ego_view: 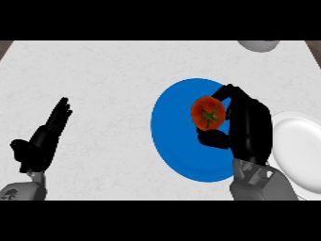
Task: Pick the tomato from the plate and place it in the plate
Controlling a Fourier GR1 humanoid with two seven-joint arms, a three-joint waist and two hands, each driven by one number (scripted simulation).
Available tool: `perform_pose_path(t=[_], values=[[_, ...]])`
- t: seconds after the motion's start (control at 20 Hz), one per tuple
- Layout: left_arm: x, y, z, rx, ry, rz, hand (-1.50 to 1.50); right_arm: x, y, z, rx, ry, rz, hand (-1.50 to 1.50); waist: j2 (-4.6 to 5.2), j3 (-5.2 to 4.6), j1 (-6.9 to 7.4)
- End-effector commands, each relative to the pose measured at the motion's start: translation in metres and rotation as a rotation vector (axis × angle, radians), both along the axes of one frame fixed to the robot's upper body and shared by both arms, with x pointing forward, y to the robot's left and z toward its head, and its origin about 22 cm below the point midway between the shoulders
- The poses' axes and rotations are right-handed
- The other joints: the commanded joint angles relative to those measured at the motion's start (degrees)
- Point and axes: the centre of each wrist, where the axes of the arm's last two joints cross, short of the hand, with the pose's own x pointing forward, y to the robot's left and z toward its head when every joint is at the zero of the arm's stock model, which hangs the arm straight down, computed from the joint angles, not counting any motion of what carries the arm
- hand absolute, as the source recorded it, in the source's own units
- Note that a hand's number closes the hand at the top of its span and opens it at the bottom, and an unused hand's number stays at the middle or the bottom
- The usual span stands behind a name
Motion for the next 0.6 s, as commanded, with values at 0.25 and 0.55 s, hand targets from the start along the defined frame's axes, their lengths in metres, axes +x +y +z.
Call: perform_pose_path(t=[0.25,0.55], values=[[0.009,0.005,-0.004,0.002,0.002,0.004,0.0,0.056,0.01,-0.036,0.155,0.039,-0.153,-1.5,0.02,0.01,-0.35],[-0.013,0.024,-0.009,0.009,0.018,0.01,0.0,0.046,0.016,-0.032,0.329,-0.059,-0.17,-1.5,-0.16,0.02,-0.48]])
